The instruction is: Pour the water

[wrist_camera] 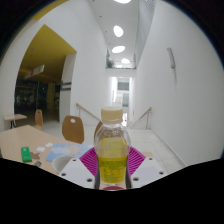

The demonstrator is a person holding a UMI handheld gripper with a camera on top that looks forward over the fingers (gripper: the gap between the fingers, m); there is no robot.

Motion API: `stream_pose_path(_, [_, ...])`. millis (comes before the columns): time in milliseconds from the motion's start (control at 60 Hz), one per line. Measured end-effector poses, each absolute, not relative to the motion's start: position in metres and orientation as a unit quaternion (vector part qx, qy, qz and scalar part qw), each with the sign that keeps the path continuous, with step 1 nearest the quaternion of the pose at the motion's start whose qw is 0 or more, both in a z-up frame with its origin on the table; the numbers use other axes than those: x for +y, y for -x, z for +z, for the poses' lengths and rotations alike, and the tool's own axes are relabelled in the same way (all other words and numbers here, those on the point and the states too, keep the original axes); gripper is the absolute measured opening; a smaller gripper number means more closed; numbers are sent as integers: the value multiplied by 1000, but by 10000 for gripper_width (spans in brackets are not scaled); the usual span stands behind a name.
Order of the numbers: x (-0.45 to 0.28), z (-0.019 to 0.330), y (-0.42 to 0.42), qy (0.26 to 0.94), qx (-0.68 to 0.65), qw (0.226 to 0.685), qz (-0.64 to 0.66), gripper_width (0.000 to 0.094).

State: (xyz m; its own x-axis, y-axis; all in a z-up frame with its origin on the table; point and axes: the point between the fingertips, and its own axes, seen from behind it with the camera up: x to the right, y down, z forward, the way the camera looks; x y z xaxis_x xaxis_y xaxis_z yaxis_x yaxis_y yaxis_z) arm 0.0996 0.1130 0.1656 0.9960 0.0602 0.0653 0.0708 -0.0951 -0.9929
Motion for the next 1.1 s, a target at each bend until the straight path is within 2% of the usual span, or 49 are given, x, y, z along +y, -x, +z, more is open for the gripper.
stream_pose_path(150, [110,98,-128,777,-52,627,4,357])
stream_pose_path(267, [106,88,-134,788,-53,613,4,357])
stream_pose_path(317, [114,64,-126,797,-50,601,8,360])
stream_pose_path(400, [123,64,-124,787,-33,615,23,359])
stream_pose_path(417, [118,70,-133,788,-31,614,27,370])
stream_pose_path(500, [123,57,-111,787,-31,616,29,424])
stream_pose_path(600, [121,53,-116,798,-40,602,16,553])
stream_pose_path(683, [114,40,-105,815,-54,577,20,857])
stream_pose_path(700, [113,39,-102,815,-58,576,24,881])
stream_pose_path(900, [90,42,-107,820,-68,568,20,870])
stream_pose_path(1100, [20,62,-109,818,-75,569,19,874])
